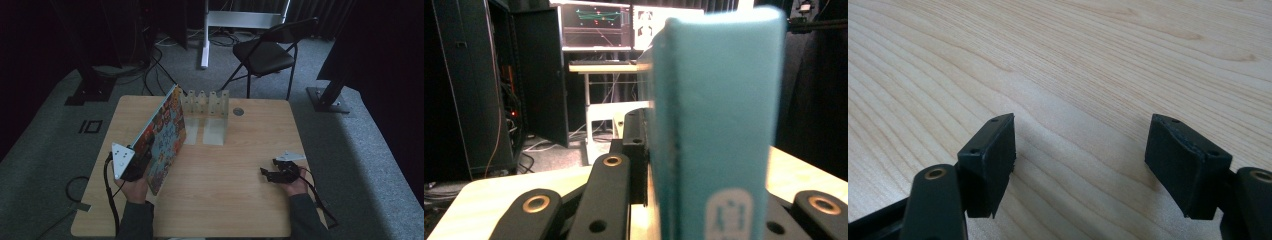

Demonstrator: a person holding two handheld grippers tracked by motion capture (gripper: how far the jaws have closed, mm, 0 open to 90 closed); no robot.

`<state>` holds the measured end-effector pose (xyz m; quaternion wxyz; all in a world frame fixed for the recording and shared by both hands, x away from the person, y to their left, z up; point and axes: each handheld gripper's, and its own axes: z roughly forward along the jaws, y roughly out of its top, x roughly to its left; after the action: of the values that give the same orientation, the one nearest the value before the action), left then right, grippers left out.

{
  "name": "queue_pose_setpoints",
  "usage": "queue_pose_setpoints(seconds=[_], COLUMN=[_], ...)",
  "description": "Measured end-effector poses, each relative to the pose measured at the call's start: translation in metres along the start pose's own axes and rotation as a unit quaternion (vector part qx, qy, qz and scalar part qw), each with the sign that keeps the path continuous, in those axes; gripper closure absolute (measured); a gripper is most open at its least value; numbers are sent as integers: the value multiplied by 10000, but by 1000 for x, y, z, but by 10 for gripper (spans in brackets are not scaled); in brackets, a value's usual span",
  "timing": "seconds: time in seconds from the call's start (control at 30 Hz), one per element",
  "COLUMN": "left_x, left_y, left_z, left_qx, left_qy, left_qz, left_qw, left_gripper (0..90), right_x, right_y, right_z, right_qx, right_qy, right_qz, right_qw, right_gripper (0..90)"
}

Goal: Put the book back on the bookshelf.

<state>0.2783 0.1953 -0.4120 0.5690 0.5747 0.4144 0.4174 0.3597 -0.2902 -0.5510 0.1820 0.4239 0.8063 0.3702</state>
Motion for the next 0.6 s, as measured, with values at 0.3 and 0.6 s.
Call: queue_pose_setpoints(seconds=[0.3, 0.6], left_x=[-1, -1], left_y=[1, 2], left_z=[5, 10], left_qx=[-4, -14], left_qy=[72, 166], left_qz=[84, 24], left_qw=[9999, 9999], left_gripper=[795, 795], right_x=[0, 0], right_y=[0, 0], right_z=[0, 0], right_qx=[2, 0], right_qy=[-2, 1], right_qz=[-1, 1], right_qw=[10000, 10000], right_gripper=[280, 279])
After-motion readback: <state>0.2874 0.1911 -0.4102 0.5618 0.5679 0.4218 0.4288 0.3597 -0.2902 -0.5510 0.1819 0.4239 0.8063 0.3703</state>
